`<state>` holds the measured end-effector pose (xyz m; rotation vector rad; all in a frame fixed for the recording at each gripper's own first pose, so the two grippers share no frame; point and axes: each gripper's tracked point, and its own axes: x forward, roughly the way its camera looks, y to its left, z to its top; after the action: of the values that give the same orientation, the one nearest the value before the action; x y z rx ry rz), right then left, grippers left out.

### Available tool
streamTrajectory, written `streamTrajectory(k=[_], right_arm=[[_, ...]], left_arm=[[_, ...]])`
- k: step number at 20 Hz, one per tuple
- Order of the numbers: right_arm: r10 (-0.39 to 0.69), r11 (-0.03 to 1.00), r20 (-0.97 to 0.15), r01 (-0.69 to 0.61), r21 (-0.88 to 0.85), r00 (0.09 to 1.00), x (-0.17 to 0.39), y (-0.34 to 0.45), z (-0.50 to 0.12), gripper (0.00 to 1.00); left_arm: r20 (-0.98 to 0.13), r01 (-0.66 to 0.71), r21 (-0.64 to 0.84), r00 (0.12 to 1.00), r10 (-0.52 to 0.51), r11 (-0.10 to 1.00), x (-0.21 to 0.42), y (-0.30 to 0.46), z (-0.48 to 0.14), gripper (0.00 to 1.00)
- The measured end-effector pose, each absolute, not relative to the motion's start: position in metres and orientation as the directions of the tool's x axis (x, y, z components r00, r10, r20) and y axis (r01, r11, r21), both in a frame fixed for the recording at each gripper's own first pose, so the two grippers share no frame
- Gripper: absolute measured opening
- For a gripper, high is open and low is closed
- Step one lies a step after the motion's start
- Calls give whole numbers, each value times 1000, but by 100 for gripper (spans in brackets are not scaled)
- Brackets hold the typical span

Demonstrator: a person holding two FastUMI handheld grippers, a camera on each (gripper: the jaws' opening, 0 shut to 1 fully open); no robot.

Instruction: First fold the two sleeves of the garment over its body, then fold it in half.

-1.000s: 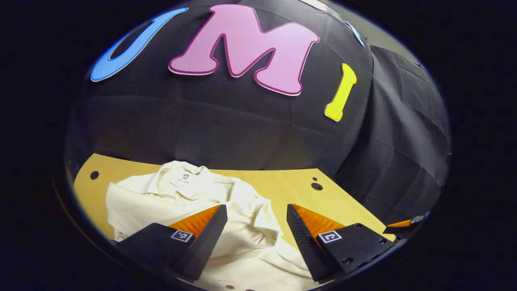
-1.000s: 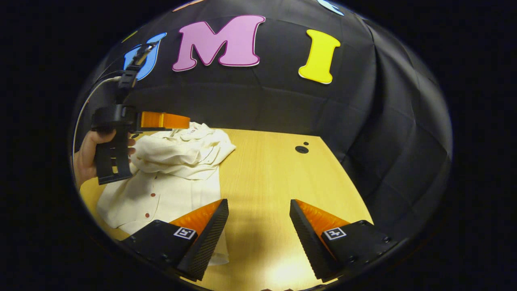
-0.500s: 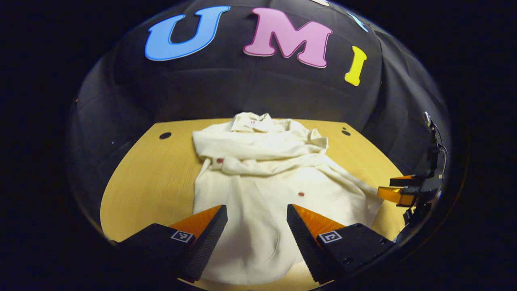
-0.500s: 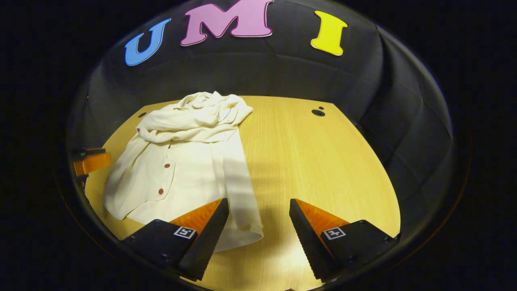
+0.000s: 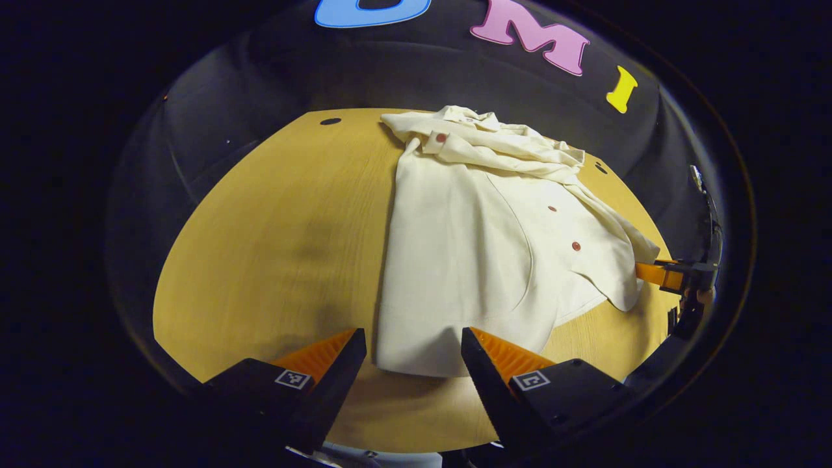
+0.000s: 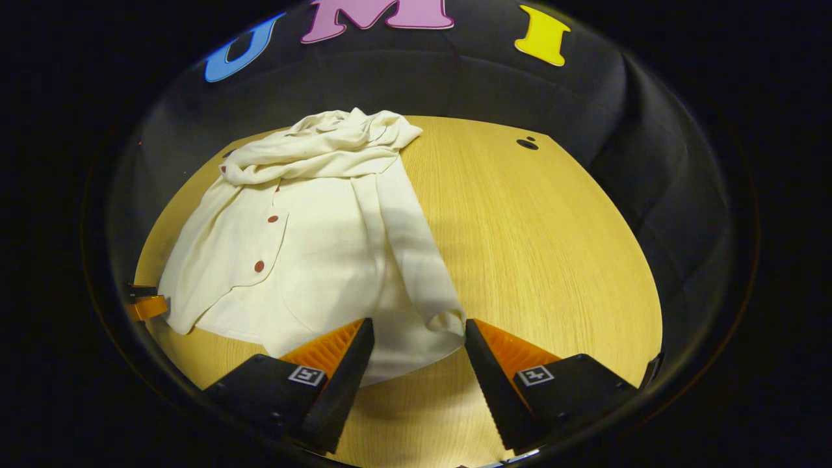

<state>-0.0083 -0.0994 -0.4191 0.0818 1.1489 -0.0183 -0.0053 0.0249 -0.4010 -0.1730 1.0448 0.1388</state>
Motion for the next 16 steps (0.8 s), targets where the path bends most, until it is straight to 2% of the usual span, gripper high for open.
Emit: streamTrajectory(k=[1, 2, 3, 4, 5, 6, 7, 8, 9, 12, 16], right_arm=[[22, 996, -909, 68, 55, 416, -6, -98, -419, 76], [20, 995, -909, 77, 57, 416, -5, -97, -420, 75], [30, 994, -909, 83, 71, 416, -4, -93, -421, 76], [39, 993, -911, 86, 81, 410, -4, -90, -422, 72], [49, 992, -911, 84, 91, 410, -2, -85, -422, 55], [62, 992, -910, 77, 102, 410, -1, -80, -421, 47], [70, 992, -912, 70, 108, 405, 0, -75, -422, 36], [62, 994, -909, 60, 95, 412, 3, -75, -422, 19], [52, 996, -911, 45, 77, 410, 4, -74, -421, 8], [102, 993, -905, 11, 117, 412, 12, -55, -411, 5], [132, 987, -841, 7, 159, 525, 61, -41, -361, 5]], left_arm=[[-864, -182, -77, 503, 25, 980, -5, 23, -399, 97], [-865, -171, -88, 502, 10, 981, -3, 16, -399, 97], [-865, -162, -96, 503, -2, 982, -2, 12, -399, 92], [-867, -153, -111, 499, -20, 982, 0, 4, -400, 86], [-868, -145, -116, 495, -29, 983, 1, 0, -401, 70], [-872, -154, -116, 489, -26, 981, 2, -2, -401, 60], [-866, -151, -133, 499, -41, 980, 6, -8, -403, 24], [-865, -132, -159, 496, -73, 978, 9, -16, -402, 20], [-863, -120, -174, 497, -93, 977, 10, -20, -401, 12], [-840, -95, -208, 528, -128, 973, 28, -22, -381, 7], [-772, -34, -214, 618, -148, 976, 80, -13, -324, 7]])
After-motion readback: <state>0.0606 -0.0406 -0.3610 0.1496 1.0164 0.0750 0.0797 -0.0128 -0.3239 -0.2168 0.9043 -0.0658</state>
